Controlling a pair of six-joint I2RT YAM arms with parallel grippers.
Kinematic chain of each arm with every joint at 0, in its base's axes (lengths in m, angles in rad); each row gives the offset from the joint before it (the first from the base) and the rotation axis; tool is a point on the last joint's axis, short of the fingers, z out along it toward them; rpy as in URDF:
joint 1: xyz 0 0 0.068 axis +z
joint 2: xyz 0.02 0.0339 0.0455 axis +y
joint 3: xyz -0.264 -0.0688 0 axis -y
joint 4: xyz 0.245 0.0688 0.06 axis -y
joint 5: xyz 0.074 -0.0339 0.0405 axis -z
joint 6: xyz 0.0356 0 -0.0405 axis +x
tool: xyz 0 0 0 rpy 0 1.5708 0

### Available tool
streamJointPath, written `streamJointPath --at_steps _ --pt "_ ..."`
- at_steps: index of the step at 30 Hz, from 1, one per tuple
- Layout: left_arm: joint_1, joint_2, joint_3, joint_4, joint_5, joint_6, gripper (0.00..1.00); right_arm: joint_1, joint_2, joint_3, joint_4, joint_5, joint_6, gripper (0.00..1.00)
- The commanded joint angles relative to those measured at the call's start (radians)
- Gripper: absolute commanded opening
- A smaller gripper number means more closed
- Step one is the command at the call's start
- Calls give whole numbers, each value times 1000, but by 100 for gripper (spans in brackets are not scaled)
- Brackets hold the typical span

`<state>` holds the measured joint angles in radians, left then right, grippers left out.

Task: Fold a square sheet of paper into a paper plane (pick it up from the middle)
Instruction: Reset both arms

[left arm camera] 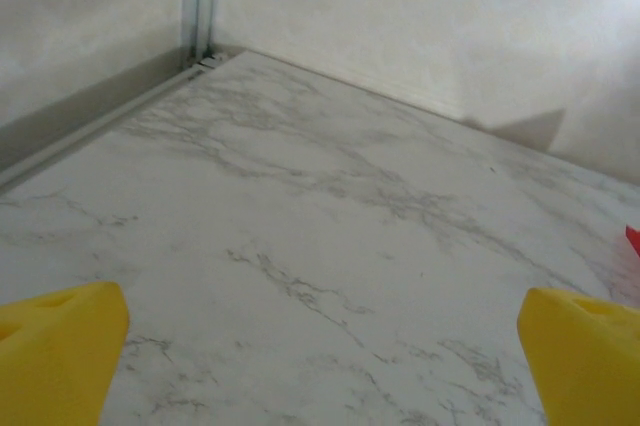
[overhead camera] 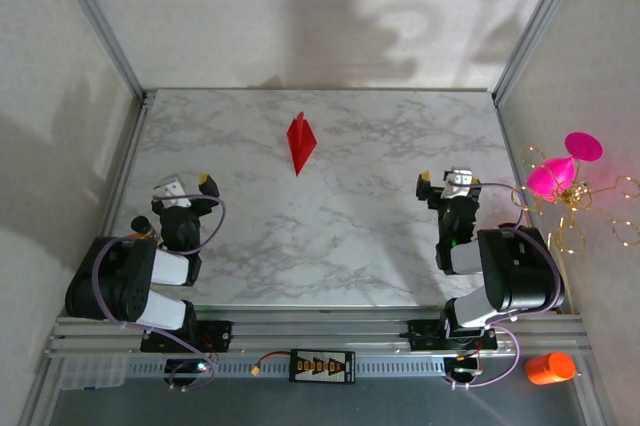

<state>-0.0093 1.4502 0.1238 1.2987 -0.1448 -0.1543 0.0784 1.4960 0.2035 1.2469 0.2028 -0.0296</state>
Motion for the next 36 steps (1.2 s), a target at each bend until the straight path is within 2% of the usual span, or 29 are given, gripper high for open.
streamJointPath --at_steps 1,8,12,17,36 --pt "9 12 38 45 51 24 99 -17 18 -1 56 -59 23 99" --pt "5 90 42 115 100 43 99 -21 55 -30 141 -87 14 99" --pt "-4 86 54 82 84 48 99 -22 54 -18 112 -84 21 99" --pt "-61 90 97 8 -39 81 99 -42 53 4 71 -92 45 99" --pt "-61 94 100 2 -38 82 99 -45 53 7 63 -98 45 99"
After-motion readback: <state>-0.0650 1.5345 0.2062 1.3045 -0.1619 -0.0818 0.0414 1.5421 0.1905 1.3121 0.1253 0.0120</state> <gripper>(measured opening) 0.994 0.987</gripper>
